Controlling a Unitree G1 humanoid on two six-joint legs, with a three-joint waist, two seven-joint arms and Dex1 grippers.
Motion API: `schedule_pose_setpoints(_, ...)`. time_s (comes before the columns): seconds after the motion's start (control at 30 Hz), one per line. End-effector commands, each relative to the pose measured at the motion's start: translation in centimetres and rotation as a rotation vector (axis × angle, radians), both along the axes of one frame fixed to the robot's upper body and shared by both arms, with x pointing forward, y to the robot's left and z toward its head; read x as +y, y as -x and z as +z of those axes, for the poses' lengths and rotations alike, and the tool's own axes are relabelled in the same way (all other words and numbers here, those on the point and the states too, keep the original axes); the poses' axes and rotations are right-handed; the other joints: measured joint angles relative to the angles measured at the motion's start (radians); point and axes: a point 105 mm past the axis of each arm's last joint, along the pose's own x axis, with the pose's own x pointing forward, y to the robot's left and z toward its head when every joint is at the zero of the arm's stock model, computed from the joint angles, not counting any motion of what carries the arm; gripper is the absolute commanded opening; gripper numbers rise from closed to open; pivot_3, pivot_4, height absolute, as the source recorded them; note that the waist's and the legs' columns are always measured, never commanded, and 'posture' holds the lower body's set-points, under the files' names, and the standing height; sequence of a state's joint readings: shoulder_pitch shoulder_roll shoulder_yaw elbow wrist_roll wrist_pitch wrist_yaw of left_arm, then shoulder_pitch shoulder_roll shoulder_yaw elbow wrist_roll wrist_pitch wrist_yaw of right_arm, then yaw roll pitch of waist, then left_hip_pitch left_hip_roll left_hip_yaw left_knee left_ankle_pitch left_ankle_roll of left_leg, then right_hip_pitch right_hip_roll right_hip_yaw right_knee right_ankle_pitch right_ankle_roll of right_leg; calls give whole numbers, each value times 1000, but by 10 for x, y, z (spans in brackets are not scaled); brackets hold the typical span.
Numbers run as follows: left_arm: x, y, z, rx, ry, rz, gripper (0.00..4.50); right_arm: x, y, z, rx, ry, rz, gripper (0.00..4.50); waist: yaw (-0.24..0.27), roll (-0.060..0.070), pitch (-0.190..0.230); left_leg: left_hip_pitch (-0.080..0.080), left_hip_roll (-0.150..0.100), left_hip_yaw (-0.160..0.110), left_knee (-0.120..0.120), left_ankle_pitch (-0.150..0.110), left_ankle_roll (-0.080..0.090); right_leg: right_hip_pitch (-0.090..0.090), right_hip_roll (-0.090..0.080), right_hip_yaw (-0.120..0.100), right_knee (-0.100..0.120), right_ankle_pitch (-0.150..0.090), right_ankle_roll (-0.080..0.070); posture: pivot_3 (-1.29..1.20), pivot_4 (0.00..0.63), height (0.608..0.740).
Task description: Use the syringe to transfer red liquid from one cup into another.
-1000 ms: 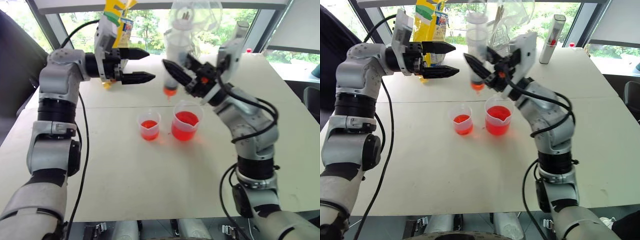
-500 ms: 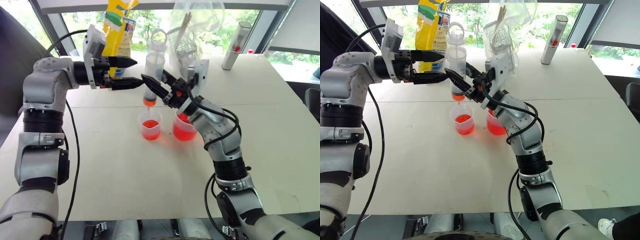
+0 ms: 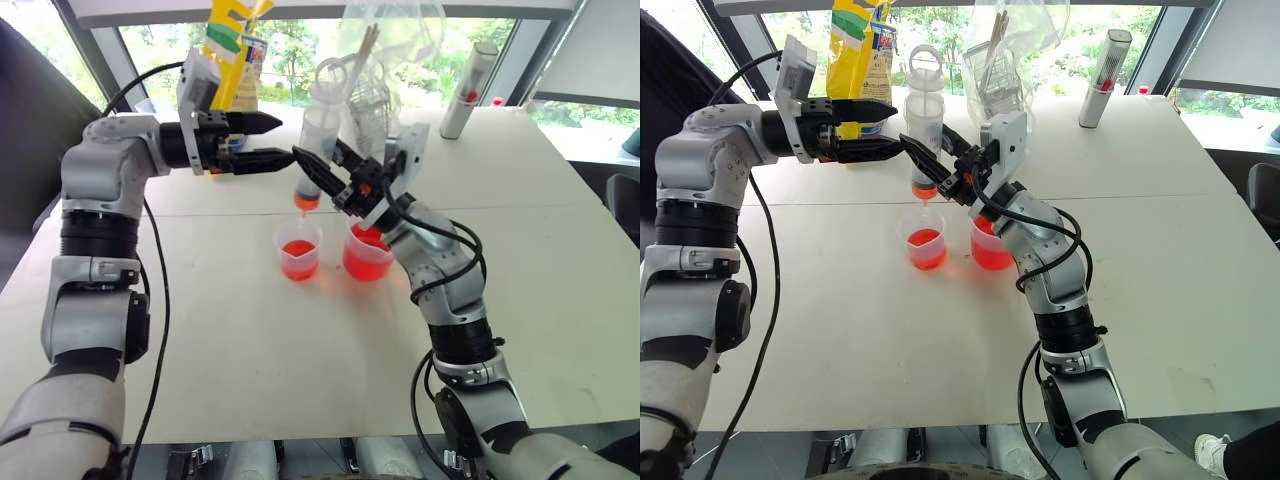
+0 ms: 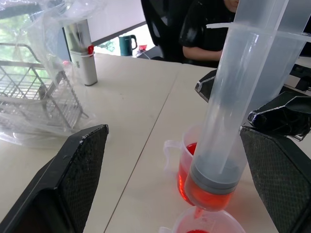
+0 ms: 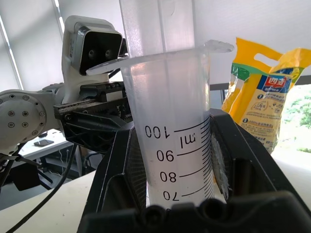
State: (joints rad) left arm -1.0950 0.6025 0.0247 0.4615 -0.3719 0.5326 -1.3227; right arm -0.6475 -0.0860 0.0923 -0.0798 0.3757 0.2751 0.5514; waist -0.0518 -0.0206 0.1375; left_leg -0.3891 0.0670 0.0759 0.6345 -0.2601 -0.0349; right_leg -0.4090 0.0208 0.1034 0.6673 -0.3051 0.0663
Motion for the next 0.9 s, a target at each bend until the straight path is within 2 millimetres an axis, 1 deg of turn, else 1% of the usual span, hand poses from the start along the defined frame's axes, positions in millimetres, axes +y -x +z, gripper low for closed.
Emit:
schedule_pose_setpoints(0.03,-9,23,42,-209,-4,-100,4439,22,-4,-45,145,116,55,1408,-5,0,0,0,0,0,0,0,0,0,0,0,0,0,0,0,150,739)
schedule_pose_setpoints(0.17,10,27,28,-181,-64,-73,4439,15,-11,-40,141,101,30,1408,-19,0,0,0,0,0,-1,0,0,0,0,0,0,0,0,0,150,739)
schedule_pose_setpoints(0.3,26,33,25,-167,-101,-51,4439,12,-14,-39,138,105,25,1408,-18,-1,-1,0,0,0,0,0,0,0,0,0,0,0,0,0,150,739)
schedule_pose_setpoints(0.47,35,37,26,-163,-120,-39,4439,12,-15,-41,141,112,28,1408,-18,-2,-1,1,0,0,-1,0,0,1,0,0,0,0,0,0,150,739)
schedule_pose_setpoints(0.57,28,35,36,-165,-60,-44,4439,14,-13,-42,141,114,32,1408,-17,-2,-1,0,0,0,0,0,0,1,0,-1,0,0,0,0,150,739)
schedule_pose_setpoints(0.63,22,33,40,-156,-21,-53,4439,15,-13,-42,138,113,34,1408,-16,-2,-1,0,0,0,0,0,0,0,0,-1,0,0,0,0,150,739)
schedule_pose_setpoints(0.77,8,26,31,-122,0,-61,4439,16,-10,-36,118,107,37,1408,-19,-2,-1,0,0,0,0,0,0,0,0,-1,0,0,0,0,150,739)
schedule_pose_setpoints(0.9,-2,22,22,-98,4,-66,4439,19,-6,-31,95,107,46,1408,-19,-2,-1,0,0,-1,0,0,0,0,0,0,0,0,0,0,150,739)
